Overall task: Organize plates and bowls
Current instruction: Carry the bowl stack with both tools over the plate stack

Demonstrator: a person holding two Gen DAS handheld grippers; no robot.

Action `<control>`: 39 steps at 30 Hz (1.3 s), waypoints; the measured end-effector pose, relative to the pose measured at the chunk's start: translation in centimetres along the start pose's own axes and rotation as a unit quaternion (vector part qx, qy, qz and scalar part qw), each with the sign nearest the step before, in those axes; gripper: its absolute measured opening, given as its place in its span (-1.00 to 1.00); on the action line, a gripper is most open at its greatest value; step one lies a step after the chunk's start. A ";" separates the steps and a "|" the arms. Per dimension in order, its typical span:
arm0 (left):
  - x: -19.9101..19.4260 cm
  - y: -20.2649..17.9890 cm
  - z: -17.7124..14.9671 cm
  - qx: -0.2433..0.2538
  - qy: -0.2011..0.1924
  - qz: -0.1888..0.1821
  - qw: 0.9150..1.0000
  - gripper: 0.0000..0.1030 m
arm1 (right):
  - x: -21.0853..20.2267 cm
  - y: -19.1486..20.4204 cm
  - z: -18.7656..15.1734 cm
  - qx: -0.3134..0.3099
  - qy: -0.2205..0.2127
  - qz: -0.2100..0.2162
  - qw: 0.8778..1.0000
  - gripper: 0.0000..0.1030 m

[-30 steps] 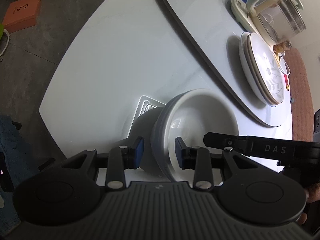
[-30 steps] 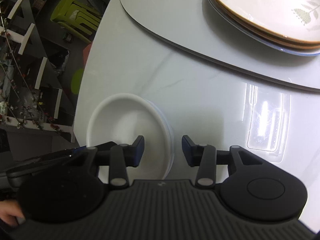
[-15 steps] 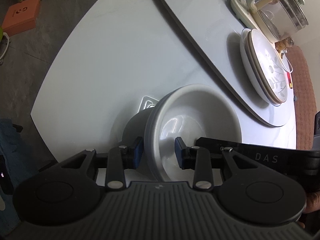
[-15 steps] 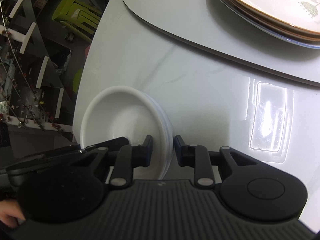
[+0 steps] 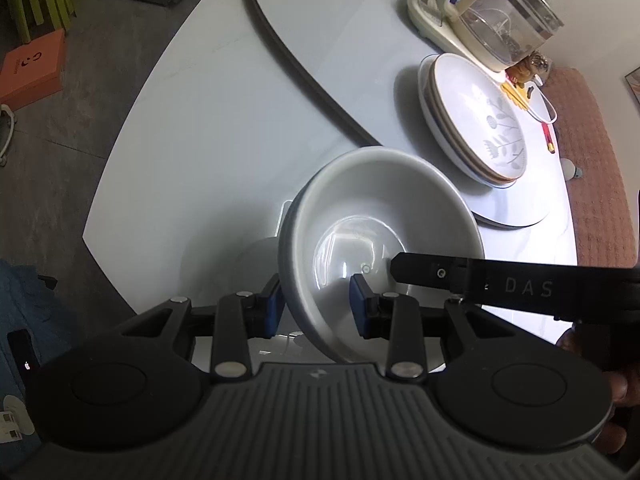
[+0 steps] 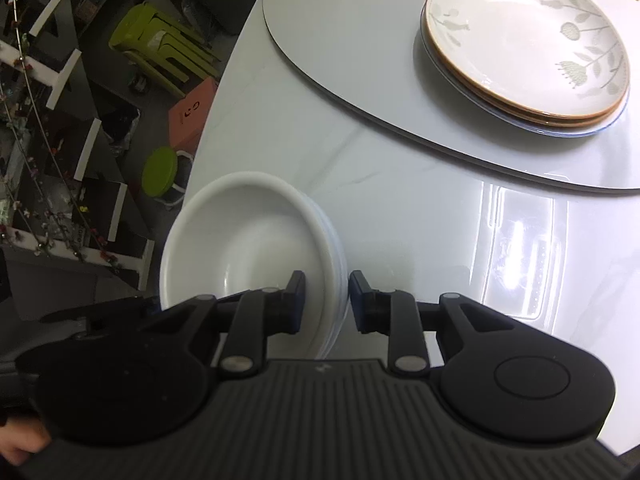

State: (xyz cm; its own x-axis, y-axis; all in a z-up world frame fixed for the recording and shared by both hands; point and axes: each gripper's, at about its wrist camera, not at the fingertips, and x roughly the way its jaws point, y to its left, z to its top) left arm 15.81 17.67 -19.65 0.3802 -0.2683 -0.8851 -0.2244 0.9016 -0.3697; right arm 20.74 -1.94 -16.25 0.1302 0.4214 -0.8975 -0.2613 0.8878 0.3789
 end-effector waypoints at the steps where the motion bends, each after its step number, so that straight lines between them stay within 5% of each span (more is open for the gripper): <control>1: -0.4 -0.3 0.0 0.001 -0.001 0.000 1.000 -0.25 | -0.4 0.0 -0.1 0.001 -0.002 0.000 1.000 -0.47; 14: -5.7 -3.4 -1.1 0.001 -0.023 -0.026 0.999 -0.25 | -6.0 -0.1 -1.0 0.002 -0.048 -0.004 0.999 -0.47; 39: -2.5 -14.0 5.0 0.100 -0.017 -0.085 0.991 -0.25 | -12.1 -7.1 0.5 0.098 -0.133 -0.039 0.986 -0.47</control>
State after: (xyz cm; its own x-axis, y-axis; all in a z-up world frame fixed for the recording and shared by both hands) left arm 22.48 7.45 -10.81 0.4278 -0.4135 -0.8038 0.0263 0.8945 -0.4462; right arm 21.45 -13.24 -7.94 0.3946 0.3613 -0.8448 -0.0536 0.9269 0.3714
